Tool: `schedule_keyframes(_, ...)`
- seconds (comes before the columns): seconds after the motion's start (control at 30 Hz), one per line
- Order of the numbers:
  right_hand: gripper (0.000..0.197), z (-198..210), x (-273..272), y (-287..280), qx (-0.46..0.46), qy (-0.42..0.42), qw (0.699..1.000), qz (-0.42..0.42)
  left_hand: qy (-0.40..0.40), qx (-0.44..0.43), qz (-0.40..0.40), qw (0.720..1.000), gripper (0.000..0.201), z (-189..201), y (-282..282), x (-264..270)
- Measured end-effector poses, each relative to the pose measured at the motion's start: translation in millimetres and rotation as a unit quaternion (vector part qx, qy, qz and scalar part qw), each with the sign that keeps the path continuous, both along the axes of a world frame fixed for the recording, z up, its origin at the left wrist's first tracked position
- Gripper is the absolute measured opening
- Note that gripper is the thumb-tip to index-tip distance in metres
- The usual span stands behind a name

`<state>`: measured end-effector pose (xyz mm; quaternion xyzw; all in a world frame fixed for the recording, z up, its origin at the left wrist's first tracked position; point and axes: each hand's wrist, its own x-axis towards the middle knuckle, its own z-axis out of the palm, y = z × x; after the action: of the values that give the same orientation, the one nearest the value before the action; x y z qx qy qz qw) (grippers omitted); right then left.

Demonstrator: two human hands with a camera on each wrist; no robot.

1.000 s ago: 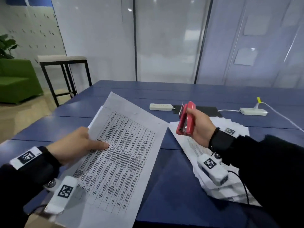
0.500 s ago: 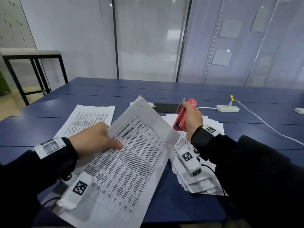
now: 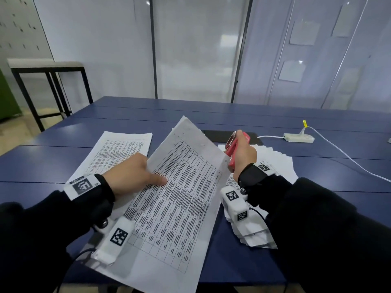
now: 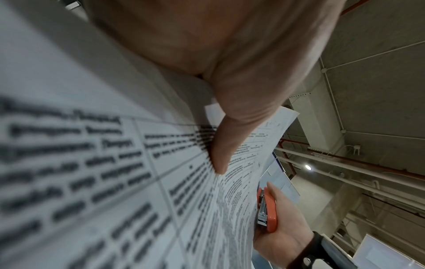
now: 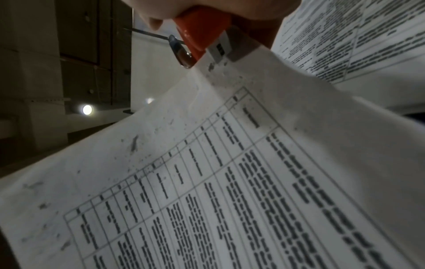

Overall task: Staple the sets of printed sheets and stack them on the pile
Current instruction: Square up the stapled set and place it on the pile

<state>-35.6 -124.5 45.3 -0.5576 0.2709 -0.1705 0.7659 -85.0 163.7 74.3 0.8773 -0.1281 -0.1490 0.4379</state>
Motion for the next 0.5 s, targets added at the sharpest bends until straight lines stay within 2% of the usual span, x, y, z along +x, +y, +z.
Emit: schedule_keyframes(0.5,0.053,-3.7,6.7,9.9,0.015,-0.015,0.999,-0.044,-0.004,-0.049,0.033,0.998,0.01,-12.9,-5.5,-14.9)
